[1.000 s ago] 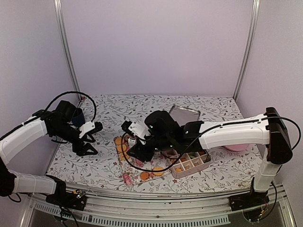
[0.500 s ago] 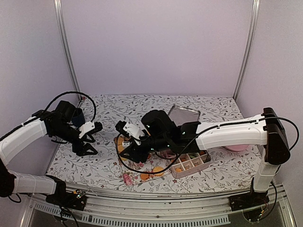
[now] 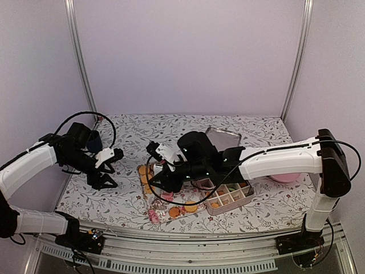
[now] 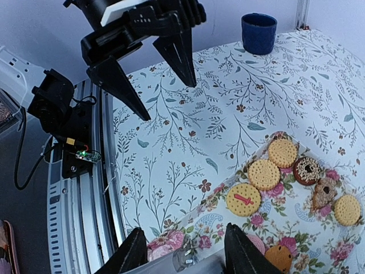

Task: Pack the cookies
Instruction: Adjust the fake cookies on the plate.

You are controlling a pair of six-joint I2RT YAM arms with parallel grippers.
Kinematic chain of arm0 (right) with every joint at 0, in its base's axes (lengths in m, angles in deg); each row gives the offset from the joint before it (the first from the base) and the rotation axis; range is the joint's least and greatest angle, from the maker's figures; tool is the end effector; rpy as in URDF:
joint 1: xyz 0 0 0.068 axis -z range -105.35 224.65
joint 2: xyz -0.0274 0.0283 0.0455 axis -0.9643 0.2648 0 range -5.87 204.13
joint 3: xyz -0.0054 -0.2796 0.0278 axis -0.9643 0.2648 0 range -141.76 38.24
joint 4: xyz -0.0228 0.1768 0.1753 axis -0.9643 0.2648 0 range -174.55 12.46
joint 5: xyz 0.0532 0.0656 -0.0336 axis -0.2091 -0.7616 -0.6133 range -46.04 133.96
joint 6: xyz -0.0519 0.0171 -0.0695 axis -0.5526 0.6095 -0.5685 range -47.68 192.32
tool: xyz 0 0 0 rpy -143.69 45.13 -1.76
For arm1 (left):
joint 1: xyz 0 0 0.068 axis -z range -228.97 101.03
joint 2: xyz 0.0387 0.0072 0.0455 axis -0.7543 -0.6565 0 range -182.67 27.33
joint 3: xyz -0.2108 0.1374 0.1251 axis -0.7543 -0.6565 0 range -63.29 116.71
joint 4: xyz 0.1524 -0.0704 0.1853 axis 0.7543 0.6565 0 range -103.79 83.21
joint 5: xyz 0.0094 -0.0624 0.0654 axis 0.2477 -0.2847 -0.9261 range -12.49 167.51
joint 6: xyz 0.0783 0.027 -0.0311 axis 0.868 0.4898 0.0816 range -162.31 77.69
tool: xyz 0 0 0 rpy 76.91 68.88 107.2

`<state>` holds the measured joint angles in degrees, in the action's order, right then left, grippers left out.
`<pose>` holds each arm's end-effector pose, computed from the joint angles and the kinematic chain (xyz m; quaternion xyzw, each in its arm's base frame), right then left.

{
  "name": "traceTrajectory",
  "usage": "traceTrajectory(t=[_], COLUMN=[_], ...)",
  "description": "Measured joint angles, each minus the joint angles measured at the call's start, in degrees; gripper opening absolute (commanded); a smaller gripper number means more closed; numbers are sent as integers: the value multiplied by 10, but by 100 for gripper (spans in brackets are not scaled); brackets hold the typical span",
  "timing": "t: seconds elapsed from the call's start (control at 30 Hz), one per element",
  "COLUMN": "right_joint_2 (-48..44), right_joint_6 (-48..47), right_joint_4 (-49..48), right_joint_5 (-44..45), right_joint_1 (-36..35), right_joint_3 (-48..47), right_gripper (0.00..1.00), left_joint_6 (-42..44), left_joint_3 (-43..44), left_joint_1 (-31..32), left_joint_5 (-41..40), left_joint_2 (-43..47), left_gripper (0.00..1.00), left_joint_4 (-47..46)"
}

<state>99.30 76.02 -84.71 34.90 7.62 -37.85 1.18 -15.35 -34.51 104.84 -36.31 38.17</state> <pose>0.1668 0.4252 0.2426 -0.4849 0.7096 0.3488 0.3737 0.1789 -0.0834 0.2194 0.5018 0.8118 -0.1772 0.2404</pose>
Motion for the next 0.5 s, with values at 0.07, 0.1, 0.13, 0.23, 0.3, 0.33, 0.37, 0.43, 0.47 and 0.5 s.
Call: traceTrajectory(t=[0.07, 0.1, 0.13, 0.23, 0.3, 0.33, 0.37, 0.43, 0.47, 0.5], right_joint_2=[-5, -5, -5, -5, -5, -5, -5, -5, -5, -5], right_joint_6=[4, 5, 7, 12, 15, 16, 16, 17, 17, 16], right_joint_4=[3, 4, 8, 9, 10, 10, 10, 10, 10, 9], right_joint_5=[4, 6, 8, 9, 10, 10, 10, 11, 12, 14], right_joint_1=[1, 1, 1, 0, 0, 0, 0, 0, 0, 0], right_joint_3=[12, 17, 24, 29, 30, 30, 30, 30, 30, 30], right_gripper=[54, 54, 55, 56, 56, 55, 54, 48, 45, 42], left_joint_6=[0, 0, 0, 0, 0, 0, 0, 0, 0, 0], left_joint_3=[0, 0, 0, 0, 0, 0, 0, 0, 0, 0], left_joint_1=[0, 0, 0, 0, 0, 0, 0, 0, 0, 0], left_joint_5=[0, 0, 0, 0, 0, 0, 0, 0, 0, 0], left_joint_2=[0, 0, 0, 0, 0, 0, 0, 0, 0, 0], left_gripper=[70, 70, 70, 70, 70, 70, 70, 70, 69, 69], left_joint_4=[0, 0, 0, 0, 0, 0, 0, 0, 0, 0])
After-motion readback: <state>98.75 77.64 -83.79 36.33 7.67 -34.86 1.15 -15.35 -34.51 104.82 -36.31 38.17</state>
